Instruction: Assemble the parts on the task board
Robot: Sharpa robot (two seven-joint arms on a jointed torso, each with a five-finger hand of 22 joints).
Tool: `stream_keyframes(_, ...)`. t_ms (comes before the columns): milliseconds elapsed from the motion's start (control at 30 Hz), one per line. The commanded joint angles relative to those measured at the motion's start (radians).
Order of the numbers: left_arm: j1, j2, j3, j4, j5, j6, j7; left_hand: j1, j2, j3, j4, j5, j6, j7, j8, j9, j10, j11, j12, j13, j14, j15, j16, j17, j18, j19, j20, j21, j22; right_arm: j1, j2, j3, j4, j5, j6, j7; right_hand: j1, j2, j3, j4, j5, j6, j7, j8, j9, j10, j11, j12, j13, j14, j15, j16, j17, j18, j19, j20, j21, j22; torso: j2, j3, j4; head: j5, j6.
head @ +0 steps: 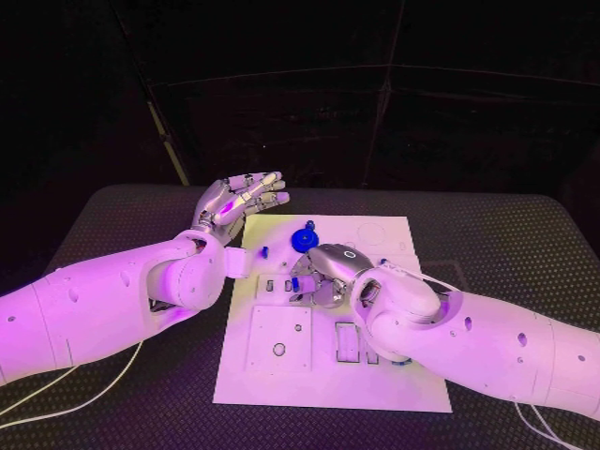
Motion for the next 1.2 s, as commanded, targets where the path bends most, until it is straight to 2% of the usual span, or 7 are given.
stream_keyframes(33,0.002,0.001,0.001,0.001,-0.001,0.008,0.007,-0.009,0.002,0.006,0.000,0.000,0.003,0.026,-0.005,-0.001,0.007,0.002,-0.005,-0.001,0.008,0.001,-0.006,-0.002,0.013,0.007,-0.002,-0.002,-0.001,-0.001,-0.003,-0.001,0.000,0.000,-0.021,-0.014,-0.004,-0.005,-0.022,0.001,0.030,-0.013,0.003,-0.005,-0.001,-0.014,0.003,-0.011,-0.014,0.084,0.007,-0.005,0.175,-0.003,-0.001,0.008,-0.007,-0.002,0.000,0.0005,0.0002,0.001,0.001)
stream_keyframes(267,0.002,0.001,0.001,-0.004,-0.010,0.010,0.002,-0.010,0.002,0.011,-0.001,0.001,0.011,0.021,-0.006,0.000,0.015,-0.002,-0.008,-0.001,0.029,-0.005,-0.005,0.000,0.015,0.022,-0.005,0.003,-0.001,-0.011,-0.027,-0.001,0.042,0.017,-0.096,0.043,-0.002,-0.006,-0.038,0.002,0.036,-0.021,0.005,-0.004,-0.001,-0.016,0.004,-0.014,-0.019,0.084,0.009,-0.005,0.174,-0.003,-0.001,0.010,-0.007,-0.002,-0.001,0.0020,0.0003,0.002,0.002)
stream_keyframes(600,0.002,0.001,0.001,-0.035,-0.053,0.028,-0.029,-0.020,-0.007,0.034,0.005,0.000,0.063,-0.002,-0.017,0.001,0.106,-0.038,-0.019,0.003,0.262,-0.068,0.060,0.065,0.016,0.196,-0.065,0.079,0.020,-0.014,-0.093,0.005,0.129,0.104,-0.166,0.184,0.018,0.006,-0.048,0.000,0.042,-0.035,0.008,-0.003,-0.001,-0.037,0.007,-0.034,-0.044,0.074,0.011,-0.022,0.136,0.005,-0.029,0.012,-0.034,-0.052,-0.006,0.0004,-0.0001,0.001,0.014)
stream_keyframes(933,0.002,-0.021,0.001,-0.046,-0.231,0.023,-0.181,-0.061,-0.057,0.024,0.027,-0.002,0.129,-0.062,-0.019,0.006,0.349,-0.122,0.042,0.043,0.539,-0.160,0.295,0.245,0.015,0.431,-0.160,0.221,0.080,0.004,-0.182,0.075,0.204,0.240,-0.144,0.290,0.042,0.030,-0.044,-0.005,0.055,-0.036,0.008,0.002,0.001,-0.041,0.007,-0.034,-0.048,0.073,0.011,-0.025,0.131,0.007,-0.034,0.013,-0.040,-0.060,-0.021,0.0036,0.0047,0.000,0.016)
stream_keyframes(1000,0.003,-0.030,0.001,-0.043,-0.271,0.025,-0.229,-0.063,-0.071,0.016,0.026,-0.004,0.149,-0.080,-0.013,0.011,0.401,-0.138,0.080,0.072,0.580,-0.179,0.514,0.467,0.014,0.484,-0.180,0.266,0.103,0.014,-0.207,0.081,0.214,0.266,-0.128,0.294,0.045,0.032,-0.044,-0.006,0.057,-0.034,0.007,0.004,0.002,-0.042,0.007,-0.034,-0.048,0.073,0.011,-0.026,0.130,0.007,-0.035,0.013,-0.040,-0.061,-0.027,0.0032,0.0056,0.001,0.014)
stream_keyframes(1067,0.009,-0.048,0.001,-0.035,-0.352,0.058,-0.333,-0.061,-0.082,0.003,0.022,-0.004,0.164,-0.102,0.002,0.019,0.427,-0.160,0.163,0.146,0.591,-0.197,0.886,0.868,0.010,0.544,-0.206,0.350,0.151,0.029,-0.244,0.096,0.226,0.300,-0.105,0.288,0.046,0.035,-0.044,-0.006,0.058,-0.032,0.007,0.006,0.002,-0.043,0.006,-0.036,-0.050,0.071,0.010,-0.028,0.125,0.008,-0.037,0.013,-0.043,-0.066,-0.034,0.0039,0.0060,0.005,0.012)
stream_keyframes(1200,0.029,-0.067,0.001,-0.021,-0.512,0.169,-0.512,-0.064,-0.069,-0.016,0.031,-0.004,0.170,-0.115,0.042,0.040,0.400,-0.169,0.314,0.276,0.594,-0.212,1.143,1.180,0.004,0.575,-0.217,0.460,0.228,0.051,-0.288,0.121,0.229,0.362,-0.090,0.281,0.041,0.039,-0.050,-0.003,0.049,-0.030,0.006,0.008,0.003,-0.045,0.006,-0.037,-0.053,0.070,0.010,-0.031,0.119,0.010,-0.043,0.013,-0.049,-0.078,-0.046,0.0067,0.0083,0.006,0.006)
